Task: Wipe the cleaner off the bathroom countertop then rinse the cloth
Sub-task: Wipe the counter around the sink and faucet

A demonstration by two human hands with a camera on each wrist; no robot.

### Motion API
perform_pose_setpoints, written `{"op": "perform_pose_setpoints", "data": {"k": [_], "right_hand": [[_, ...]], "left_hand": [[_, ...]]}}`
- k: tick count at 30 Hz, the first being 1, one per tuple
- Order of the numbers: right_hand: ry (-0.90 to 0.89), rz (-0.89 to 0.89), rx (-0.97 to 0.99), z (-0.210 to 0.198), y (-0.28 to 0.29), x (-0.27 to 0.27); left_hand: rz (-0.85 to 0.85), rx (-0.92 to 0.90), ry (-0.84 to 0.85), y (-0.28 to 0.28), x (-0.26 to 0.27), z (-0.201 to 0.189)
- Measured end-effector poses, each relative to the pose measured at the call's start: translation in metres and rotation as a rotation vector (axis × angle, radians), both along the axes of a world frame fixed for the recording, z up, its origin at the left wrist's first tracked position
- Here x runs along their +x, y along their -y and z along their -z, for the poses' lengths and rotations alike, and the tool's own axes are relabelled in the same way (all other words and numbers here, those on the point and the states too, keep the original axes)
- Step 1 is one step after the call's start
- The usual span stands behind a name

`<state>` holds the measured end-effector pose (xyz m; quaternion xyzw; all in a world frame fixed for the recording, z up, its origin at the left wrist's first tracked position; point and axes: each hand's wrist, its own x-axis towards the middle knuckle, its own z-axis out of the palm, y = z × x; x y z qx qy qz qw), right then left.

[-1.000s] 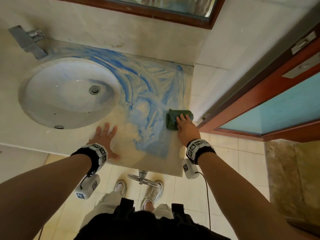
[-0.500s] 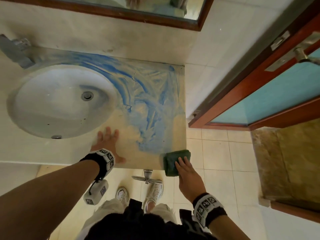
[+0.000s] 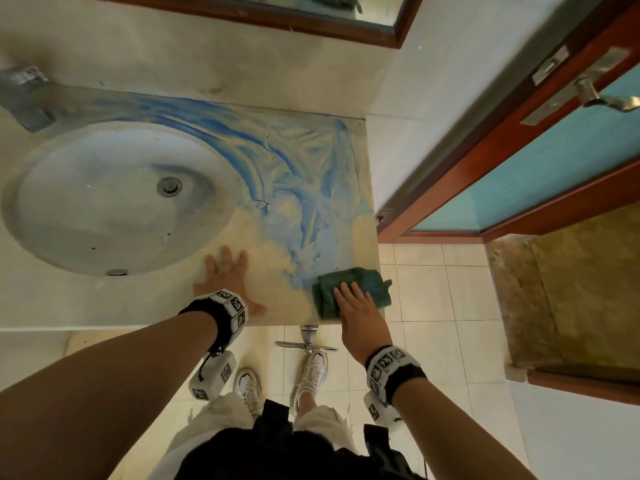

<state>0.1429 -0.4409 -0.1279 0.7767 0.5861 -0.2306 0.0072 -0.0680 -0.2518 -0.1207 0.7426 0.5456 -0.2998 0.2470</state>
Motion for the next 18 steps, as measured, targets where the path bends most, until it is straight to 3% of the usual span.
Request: {"op": "perform_pose_setpoints", "data": {"k": [6, 15, 18], "right_hand": [[0.05, 0.037, -0.013, 0.009, 0.037, -0.02], [0.045, 0.088, -0.039, -0.006, -0.063, -0.015], [0.033, 0.137, -0.029, -0.007, -0.052, -0.023]], "left_hand": [[0.005, -0.017, 0.015, 0.0, 0.0, -0.004], [0.012, -0.017, 0.05, -0.002, -0.007, 0.003], [0.021, -0.022, 0.05, -0.002, -0.007, 0.001]]}}
